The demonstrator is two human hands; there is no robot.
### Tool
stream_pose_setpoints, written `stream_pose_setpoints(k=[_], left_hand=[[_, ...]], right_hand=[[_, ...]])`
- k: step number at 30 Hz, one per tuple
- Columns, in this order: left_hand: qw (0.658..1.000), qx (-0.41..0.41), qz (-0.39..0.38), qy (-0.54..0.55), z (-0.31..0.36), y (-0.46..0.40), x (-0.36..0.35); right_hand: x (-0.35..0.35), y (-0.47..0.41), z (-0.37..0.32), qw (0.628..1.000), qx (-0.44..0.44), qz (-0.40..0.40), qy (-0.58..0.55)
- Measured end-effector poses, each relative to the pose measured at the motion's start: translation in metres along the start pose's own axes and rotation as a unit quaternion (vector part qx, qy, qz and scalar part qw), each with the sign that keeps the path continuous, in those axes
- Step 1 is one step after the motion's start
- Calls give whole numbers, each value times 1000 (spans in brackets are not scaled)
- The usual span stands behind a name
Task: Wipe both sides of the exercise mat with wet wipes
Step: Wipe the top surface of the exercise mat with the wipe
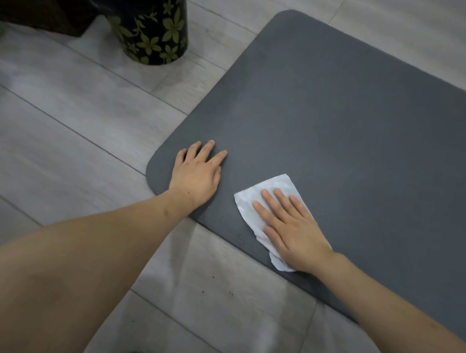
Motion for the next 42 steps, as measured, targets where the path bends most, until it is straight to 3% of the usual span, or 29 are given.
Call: stream_pose_setpoints(k=[6, 14, 20, 23, 33, 38, 42], left_hand=[[1000, 5, 5, 10, -3, 18, 3], [998, 59, 14, -7, -25, 73, 6], [996, 89, 18, -22, -26, 86, 14], [993, 118, 10, -18, -23, 92, 17], [962, 270, 32, 1, -31, 128, 28], [947, 317, 42, 23, -16, 144, 21], [942, 330, 45, 29, 0, 155, 13]], right_hand=[[2, 19, -12, 999, 42, -23, 10], [10, -70, -90, 995, 95, 9, 3], [2, 3, -15, 988, 154, 6, 24], [5, 11, -12, 989, 146, -5, 16], [23, -158, -137, 984, 178, -1, -10], [12, -96, -73, 976, 218, 20, 15], [19, -56, -38, 970, 241, -25, 24]])
Point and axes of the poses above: each hand's wrist, its own y-axis away from the middle knuckle, its own x-axis out of the back of the hand, z = x × y, the point moved 1 cm from there along -y, towards the middle knuckle, and after that the axes turned 11 degrees about -x, right-handed, at the moved point
